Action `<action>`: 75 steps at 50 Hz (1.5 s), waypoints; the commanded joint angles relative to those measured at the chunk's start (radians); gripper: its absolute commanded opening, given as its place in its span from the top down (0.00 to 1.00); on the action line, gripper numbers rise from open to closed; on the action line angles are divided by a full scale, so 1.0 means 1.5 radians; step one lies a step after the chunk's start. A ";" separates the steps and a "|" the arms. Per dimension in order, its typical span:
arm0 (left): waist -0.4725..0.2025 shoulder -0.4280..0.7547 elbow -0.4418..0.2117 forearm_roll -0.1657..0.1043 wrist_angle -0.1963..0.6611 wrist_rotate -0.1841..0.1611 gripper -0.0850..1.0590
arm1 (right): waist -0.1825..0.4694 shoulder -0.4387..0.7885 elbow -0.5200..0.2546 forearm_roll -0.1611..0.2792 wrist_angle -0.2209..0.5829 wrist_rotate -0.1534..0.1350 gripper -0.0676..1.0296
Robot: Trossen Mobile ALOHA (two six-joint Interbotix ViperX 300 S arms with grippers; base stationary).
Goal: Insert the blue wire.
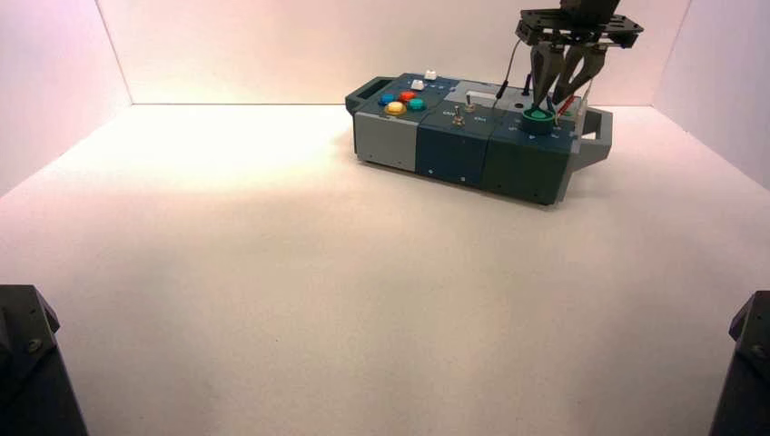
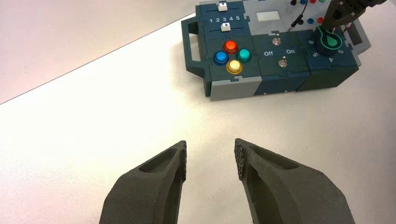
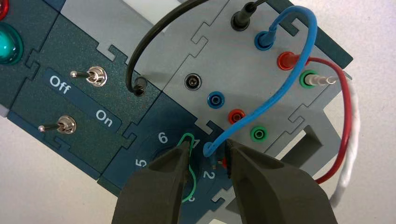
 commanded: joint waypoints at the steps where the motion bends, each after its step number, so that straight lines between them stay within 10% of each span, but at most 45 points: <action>1: 0.003 -0.005 -0.007 0.001 -0.006 0.004 0.44 | 0.001 -0.011 -0.024 -0.009 0.008 -0.003 0.65; 27: 0.006 -0.005 -0.006 0.001 -0.005 0.004 0.44 | -0.002 0.007 -0.029 -0.028 0.000 -0.003 0.96; 45: 0.009 -0.004 -0.006 0.001 -0.006 0.004 0.44 | -0.001 -0.052 0.003 -0.021 -0.049 0.003 0.96; 75: 0.015 -0.004 -0.006 0.000 -0.008 0.004 0.44 | 0.003 -0.145 0.170 0.002 -0.327 0.015 0.96</action>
